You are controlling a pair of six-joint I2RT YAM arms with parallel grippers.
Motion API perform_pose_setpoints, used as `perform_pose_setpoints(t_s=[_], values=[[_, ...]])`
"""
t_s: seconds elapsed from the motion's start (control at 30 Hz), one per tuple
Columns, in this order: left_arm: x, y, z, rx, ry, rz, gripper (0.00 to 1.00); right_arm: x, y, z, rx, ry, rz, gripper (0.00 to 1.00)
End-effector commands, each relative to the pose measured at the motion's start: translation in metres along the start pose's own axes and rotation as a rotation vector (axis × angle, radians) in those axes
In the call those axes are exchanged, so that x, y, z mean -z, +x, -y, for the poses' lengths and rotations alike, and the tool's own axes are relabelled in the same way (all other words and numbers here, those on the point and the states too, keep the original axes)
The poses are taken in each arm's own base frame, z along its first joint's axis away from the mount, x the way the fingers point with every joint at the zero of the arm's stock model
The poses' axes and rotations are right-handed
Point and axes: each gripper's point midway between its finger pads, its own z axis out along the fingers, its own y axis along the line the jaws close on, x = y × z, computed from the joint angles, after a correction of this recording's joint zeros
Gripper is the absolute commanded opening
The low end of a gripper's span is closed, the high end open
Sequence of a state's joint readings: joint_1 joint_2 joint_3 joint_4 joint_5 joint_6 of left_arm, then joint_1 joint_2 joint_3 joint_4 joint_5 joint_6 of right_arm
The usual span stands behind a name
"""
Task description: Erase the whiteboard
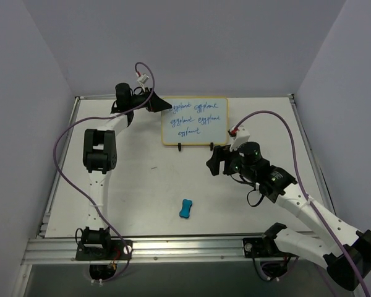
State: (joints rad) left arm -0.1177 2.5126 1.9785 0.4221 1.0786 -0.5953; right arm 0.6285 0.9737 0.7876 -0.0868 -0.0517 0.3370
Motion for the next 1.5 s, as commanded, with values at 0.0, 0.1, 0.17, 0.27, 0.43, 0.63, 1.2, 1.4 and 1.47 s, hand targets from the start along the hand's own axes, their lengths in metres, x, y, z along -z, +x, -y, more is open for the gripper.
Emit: perform_pose_setpoints(t_s=[0.0,0.1,0.17,0.27,0.43,0.63,1.2,1.4,1.47], values=[[-0.007,-0.025,0.007,-0.032,0.07,0.064,0.99,-0.002,0.008,-0.004,0.011,-0.009,-0.018,0.75],[-0.015,-0.032,0.006,-0.024,0.082,0.082,0.94,-0.003,0.012,-0.008,0.026,-0.013,-0.03,0.75],[-0.02,-0.037,0.006,-0.03,0.086,0.092,0.93,-0.003,0.011,-0.009,0.033,-0.004,-0.028,0.75],[-0.027,-0.041,0.007,-0.032,0.091,0.093,0.88,-0.003,0.012,-0.012,0.045,-0.007,-0.03,0.75],[-0.031,-0.037,0.009,-0.014,0.111,0.089,0.79,-0.002,0.011,-0.013,0.062,0.009,-0.027,0.75],[-0.034,-0.033,0.01,-0.002,0.124,0.086,0.73,-0.004,0.011,-0.011,0.072,0.039,-0.034,0.75],[-0.036,-0.036,0.013,0.002,0.157,0.086,0.22,-0.005,0.013,-0.017,0.087,0.035,-0.033,0.74],[-0.033,-0.036,0.025,-0.011,0.197,0.104,0.02,-0.006,0.015,-0.015,0.089,0.043,-0.034,0.74],[-0.03,-0.042,0.034,-0.024,0.221,0.121,0.02,-0.006,0.014,-0.015,0.087,0.042,-0.031,0.74]])
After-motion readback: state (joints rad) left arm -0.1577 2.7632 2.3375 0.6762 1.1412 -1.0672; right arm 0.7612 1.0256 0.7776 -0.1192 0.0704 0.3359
